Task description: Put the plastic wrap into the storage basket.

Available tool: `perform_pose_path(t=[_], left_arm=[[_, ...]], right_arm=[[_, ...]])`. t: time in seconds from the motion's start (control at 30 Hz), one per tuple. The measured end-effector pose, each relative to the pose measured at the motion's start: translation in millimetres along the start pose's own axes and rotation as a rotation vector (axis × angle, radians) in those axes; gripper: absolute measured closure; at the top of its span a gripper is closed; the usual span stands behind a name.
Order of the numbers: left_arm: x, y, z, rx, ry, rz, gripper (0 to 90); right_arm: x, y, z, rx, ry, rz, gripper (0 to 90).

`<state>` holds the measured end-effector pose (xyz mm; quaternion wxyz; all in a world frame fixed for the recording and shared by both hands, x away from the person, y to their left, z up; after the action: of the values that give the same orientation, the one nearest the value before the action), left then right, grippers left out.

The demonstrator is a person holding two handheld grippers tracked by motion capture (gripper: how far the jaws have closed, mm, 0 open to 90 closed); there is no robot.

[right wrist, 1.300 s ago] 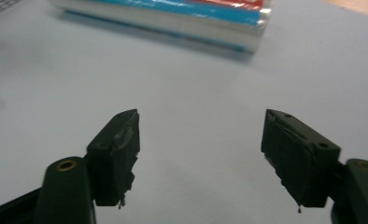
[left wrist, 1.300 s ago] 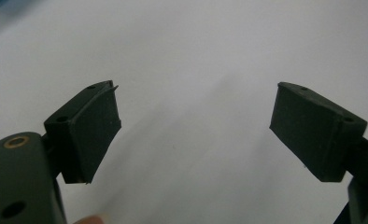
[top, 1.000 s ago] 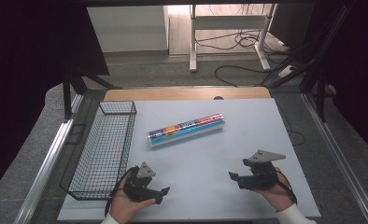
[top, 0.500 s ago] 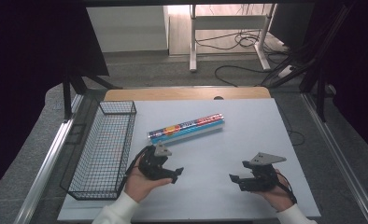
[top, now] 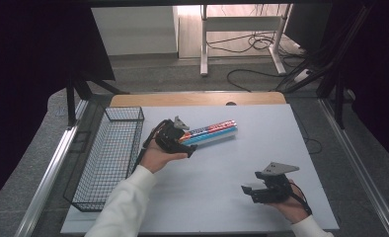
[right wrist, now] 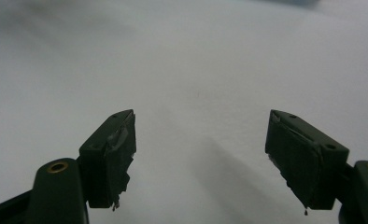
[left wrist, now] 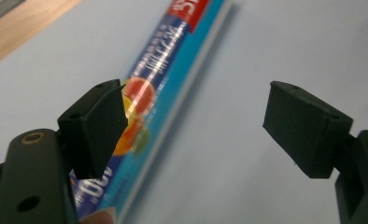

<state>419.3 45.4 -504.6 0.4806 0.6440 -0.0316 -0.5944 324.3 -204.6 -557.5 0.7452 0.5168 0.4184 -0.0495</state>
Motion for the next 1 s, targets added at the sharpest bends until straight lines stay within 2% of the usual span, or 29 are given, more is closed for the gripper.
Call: perform_pose_path(t=[0.07,0.1,0.2,0.3,0.4,0.47,0.6,0.83,0.9,0.93,1.0], left_arm=[[5.6,3.1,-9.9,-0.011,-0.006,-0.002,21.7],[5.6,3.1,-9.9,-0.011,-0.006,-0.002,22.1],[16.3,4.3,-26.2,-0.020,-0.008,-0.024,22.2],[23.2,7.5,-36.4,-0.022,-0.004,-0.012,22.8],[29.4,10.9,-41.5,-0.021,-0.032,-0.003,24.2],[31.9,14.0,-45.5,0.003,-0.014,-0.002,25.0],[38.5,18.6,-49.8,0.000,-0.047,0.000,26.1],[54.0,16.3,-53.0,0.025,-0.110,-0.075,24.7],[57.7,14.1,-53.0,0.032,-0.135,-0.114,22.0],[60.3,13.3,-53.3,0.036,-0.135,-0.133,19.7],[64.4,14.3,-52.7,0.044,-0.146,-0.144,18.3]], right_arm=[[0.3,0.0,1.7,0.015,0.000,0.001,25.0],[0.0,0.0,2.3,0.014,-0.001,0.001,25.0],[-0.2,0.6,2.5,0.014,0.000,0.005,25.0],[0.7,0.4,1.6,0.012,0.000,0.001,25.0],[2.1,-0.8,0.9,0.009,-0.002,-0.005,25.0],[2.1,-0.9,1.0,0.009,-0.003,-0.006,24.9],[2.6,-1.6,2.1,0.010,-0.006,-0.010,24.9],[3.9,-3.2,2.1,0.008,-0.005,-0.019,24.8],[4.1,-3.3,2.1,0.010,-0.003,-0.020,24.7],[4.1,-3.2,2.2,0.010,-0.003,-0.019,24.7],[4.2,-2.6,2.9,0.011,-0.004,-0.014,24.4]])
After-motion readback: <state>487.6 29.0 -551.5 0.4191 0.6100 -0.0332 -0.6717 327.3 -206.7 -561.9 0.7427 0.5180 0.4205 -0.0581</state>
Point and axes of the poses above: each handheld gripper's, and its own axes: x roughly forward along the jaws, y roughly out of its top, z roughly to its right, the point moved 9 cm from there along x, roughly forward along the jaws, and after that the axes turned 15 degrees about -y, right-handed, at the moved point
